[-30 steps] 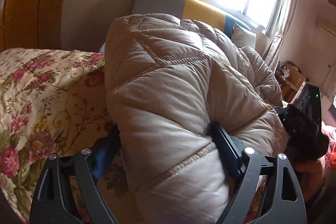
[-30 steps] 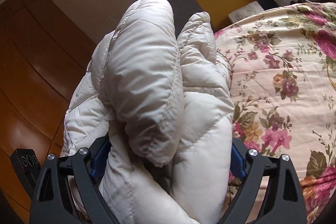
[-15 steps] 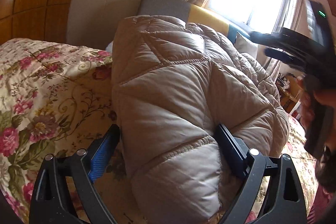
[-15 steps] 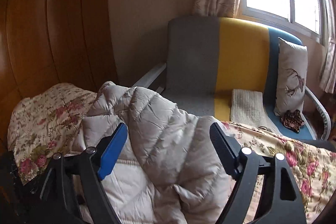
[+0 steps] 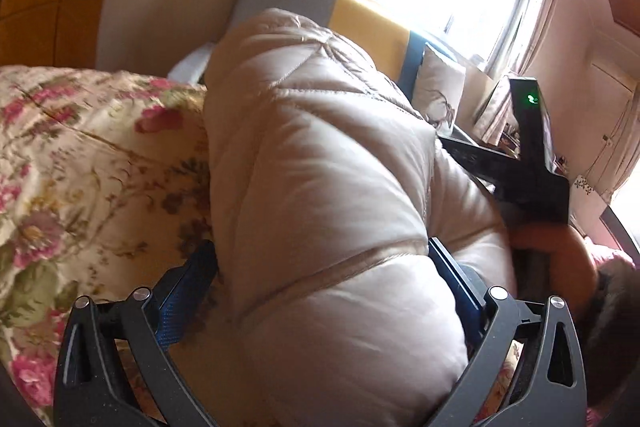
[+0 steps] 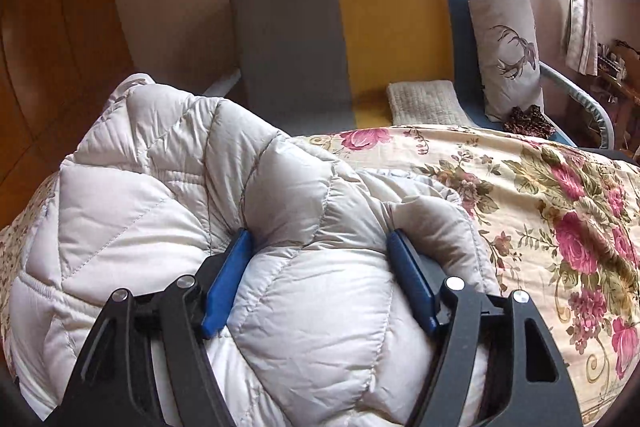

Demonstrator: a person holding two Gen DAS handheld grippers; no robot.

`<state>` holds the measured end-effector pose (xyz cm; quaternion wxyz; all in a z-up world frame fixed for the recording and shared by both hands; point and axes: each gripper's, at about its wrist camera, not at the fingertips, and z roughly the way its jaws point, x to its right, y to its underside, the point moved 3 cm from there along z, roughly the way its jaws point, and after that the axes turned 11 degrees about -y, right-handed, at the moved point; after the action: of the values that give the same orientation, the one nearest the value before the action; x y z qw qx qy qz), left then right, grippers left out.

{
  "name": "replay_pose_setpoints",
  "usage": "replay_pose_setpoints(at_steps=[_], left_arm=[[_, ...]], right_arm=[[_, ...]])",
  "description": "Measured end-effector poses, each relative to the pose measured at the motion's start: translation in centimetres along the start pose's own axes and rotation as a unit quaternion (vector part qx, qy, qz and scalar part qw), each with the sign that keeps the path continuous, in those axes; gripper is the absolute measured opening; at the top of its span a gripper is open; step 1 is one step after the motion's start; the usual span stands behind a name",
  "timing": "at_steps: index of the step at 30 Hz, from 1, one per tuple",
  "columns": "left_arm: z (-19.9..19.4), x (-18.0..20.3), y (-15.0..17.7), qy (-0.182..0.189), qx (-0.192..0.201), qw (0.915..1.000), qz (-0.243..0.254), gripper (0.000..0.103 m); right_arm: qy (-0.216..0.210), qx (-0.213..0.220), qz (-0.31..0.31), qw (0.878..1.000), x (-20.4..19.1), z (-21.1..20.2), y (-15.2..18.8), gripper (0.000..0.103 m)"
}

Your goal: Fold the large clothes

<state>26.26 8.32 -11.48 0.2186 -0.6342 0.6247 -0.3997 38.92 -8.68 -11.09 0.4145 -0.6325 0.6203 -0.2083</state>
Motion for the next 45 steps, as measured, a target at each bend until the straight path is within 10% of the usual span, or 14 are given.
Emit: replay_pose_setpoints(at_steps=[9,25,33,45], left_arm=[[-4.6,1.2,1.0,-0.091,0.028,0.9954,0.012,0.1],[-12.4,2.7,6.0,-0.202,0.044,0.9757,0.071,0.1],[-16.5,4.0,7.0,-0.262,0.084,0.9579,0.083,0.1],[-18.0,2.9,7.5,-0.274,0.066,0.9577,0.061,0.1]], right_arm=[[0.012,0.031,-0.069,0.997,-2.0,-5.6,-0.4,0.1],[-0.002,0.051,-0.091,0.995,-6.3,-20.9,10.0,0.101],[0.039,0.047,-0.076,0.995,-6.8,-23.0,14.6,0.101],[0.037,0.044,-0.068,0.996,-7.4,-24.2,16.7,0.101]])
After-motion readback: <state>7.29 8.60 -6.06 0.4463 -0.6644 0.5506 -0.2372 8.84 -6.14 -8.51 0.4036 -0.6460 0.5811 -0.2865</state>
